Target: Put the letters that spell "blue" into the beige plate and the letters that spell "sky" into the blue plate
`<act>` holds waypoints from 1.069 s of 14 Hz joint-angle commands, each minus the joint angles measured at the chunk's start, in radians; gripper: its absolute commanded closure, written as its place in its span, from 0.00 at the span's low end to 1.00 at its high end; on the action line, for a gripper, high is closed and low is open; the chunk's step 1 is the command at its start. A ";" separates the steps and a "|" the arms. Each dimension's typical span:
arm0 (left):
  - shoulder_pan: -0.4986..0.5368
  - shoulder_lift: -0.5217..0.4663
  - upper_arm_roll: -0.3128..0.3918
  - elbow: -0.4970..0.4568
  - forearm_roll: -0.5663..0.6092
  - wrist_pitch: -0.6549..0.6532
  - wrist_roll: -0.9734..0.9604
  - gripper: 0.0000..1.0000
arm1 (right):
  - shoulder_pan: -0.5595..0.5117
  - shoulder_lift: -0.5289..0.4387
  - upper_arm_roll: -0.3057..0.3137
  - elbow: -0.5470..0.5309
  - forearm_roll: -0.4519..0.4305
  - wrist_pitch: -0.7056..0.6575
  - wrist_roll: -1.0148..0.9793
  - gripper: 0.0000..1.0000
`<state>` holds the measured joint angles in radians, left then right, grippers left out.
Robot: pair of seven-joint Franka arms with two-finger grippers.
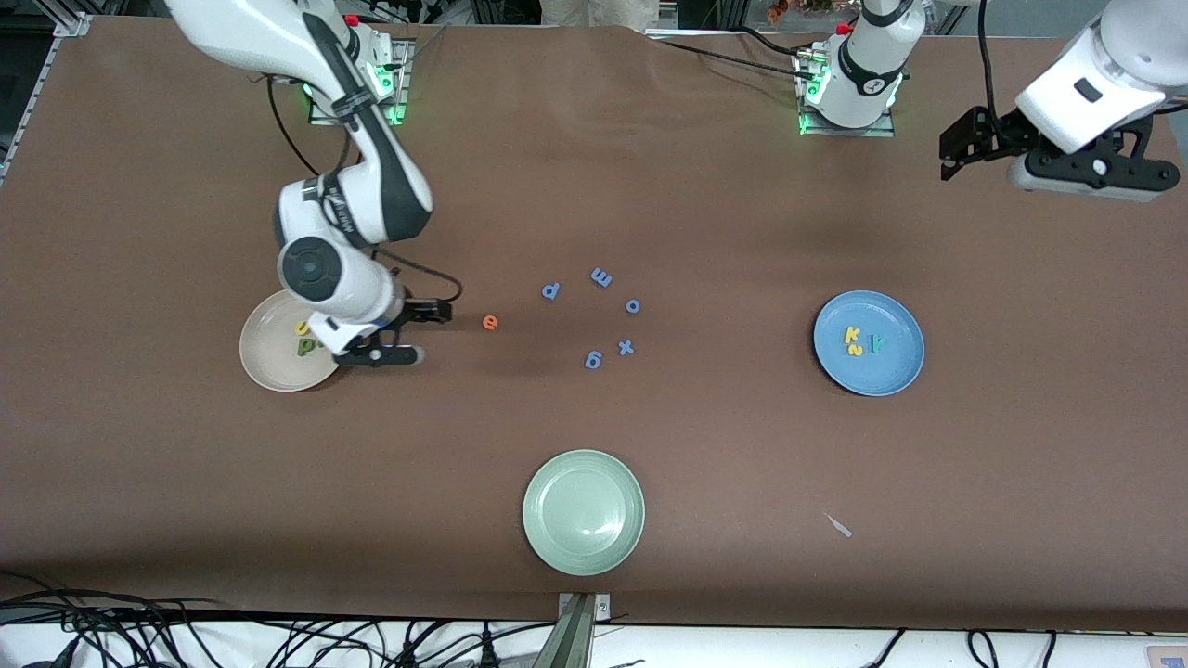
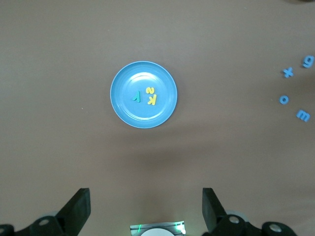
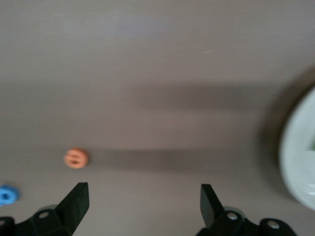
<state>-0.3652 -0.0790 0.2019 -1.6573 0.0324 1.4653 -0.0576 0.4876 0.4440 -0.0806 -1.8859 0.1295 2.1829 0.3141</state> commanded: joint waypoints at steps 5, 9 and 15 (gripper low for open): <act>-0.063 0.078 0.091 0.111 0.003 -0.062 -0.018 0.00 | 0.100 0.090 0.004 -0.001 0.016 0.172 0.028 0.00; -0.024 0.074 0.042 0.108 0.003 -0.063 -0.019 0.00 | 0.129 0.139 0.005 -0.001 0.016 0.245 0.030 0.00; -0.035 0.081 0.037 0.111 0.000 -0.065 -0.019 0.00 | 0.146 0.159 0.005 -0.012 0.016 0.268 0.049 0.15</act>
<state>-0.4033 -0.0142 0.2456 -1.5805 0.0324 1.4281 -0.0712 0.6207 0.6036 -0.0701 -1.8864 0.1295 2.4365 0.3538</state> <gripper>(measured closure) 0.000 0.026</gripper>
